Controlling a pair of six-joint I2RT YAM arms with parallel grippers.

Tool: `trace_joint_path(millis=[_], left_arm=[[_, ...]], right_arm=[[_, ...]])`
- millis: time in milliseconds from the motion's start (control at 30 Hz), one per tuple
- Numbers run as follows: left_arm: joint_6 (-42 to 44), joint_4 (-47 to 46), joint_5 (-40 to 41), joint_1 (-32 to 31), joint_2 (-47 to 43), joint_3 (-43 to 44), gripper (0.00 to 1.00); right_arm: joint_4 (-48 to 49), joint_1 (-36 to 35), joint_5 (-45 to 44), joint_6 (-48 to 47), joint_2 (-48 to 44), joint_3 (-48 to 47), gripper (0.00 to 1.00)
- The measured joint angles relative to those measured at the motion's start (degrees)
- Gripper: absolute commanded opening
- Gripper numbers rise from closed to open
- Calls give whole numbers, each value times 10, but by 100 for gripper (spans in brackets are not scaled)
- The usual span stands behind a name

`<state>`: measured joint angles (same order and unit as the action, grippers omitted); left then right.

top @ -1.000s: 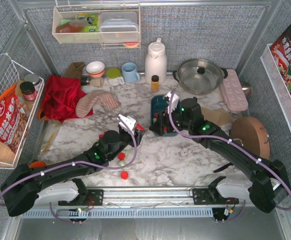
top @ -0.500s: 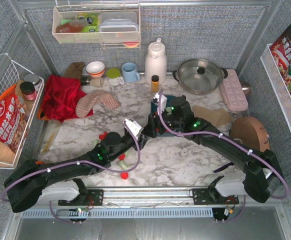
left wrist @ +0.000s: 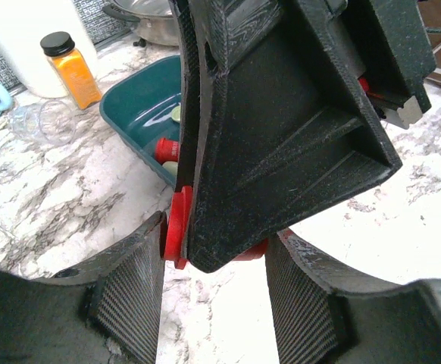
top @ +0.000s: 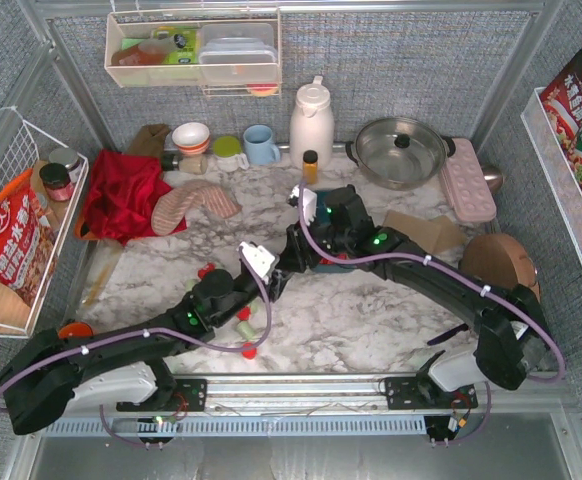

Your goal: Mix the coffee capsules in the storage basket

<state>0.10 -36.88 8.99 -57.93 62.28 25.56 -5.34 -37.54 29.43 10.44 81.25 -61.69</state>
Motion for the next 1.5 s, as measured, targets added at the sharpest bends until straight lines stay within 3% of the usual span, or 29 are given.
trace_joint_path(millis=[133, 233, 267, 300, 333, 567, 733, 867, 933, 1133, 1267, 1500], left_arm=[[-2, 2, 6, 0, -7, -5, 58], [-4, 2, 12, 0, -8, -7, 71], [-5, 2, 15, 0, -9, -7, 76], [-5, 0, 19, 0, -10, -7, 95], [-6, -3, 23, 0, -11, -7, 99], [-27, -3, 49, 1, -29, -16, 99], [-69, 46, 80, 1, -77, -18, 99], [-154, 164, 124, 1, -123, -1, 99], [-207, 236, 142, 1, -141, 9, 99], [-385, 456, 151, 1, -171, 26, 99], [-477, 562, 109, 1, -155, 31, 99], [-575, 672, 51, -40, -82, 66, 94]], right_arm=[[-6, 0, 4, -4, 5, -5, 28], [-6, -1, 2, -2, 6, -5, 25], [-6, -1, -4, -3, 6, -5, 24], [-10, -1, -15, -3, 5, -3, 23], [-14, 0, -21, -2, 5, 0, 23], [-23, 5, -70, 11, -17, 12, 22], [-23, 26, -174, 21, -29, 13, 22], [-23, 40, -301, 8, -12, 12, 31], [-18, 51, -360, -4, 14, 12, 42], [-7, 90, -436, -21, 105, -17, 67], [-7, 97, -443, -22, 133, -34, 73], [-16, 97, -440, -28, 124, -32, 75]])
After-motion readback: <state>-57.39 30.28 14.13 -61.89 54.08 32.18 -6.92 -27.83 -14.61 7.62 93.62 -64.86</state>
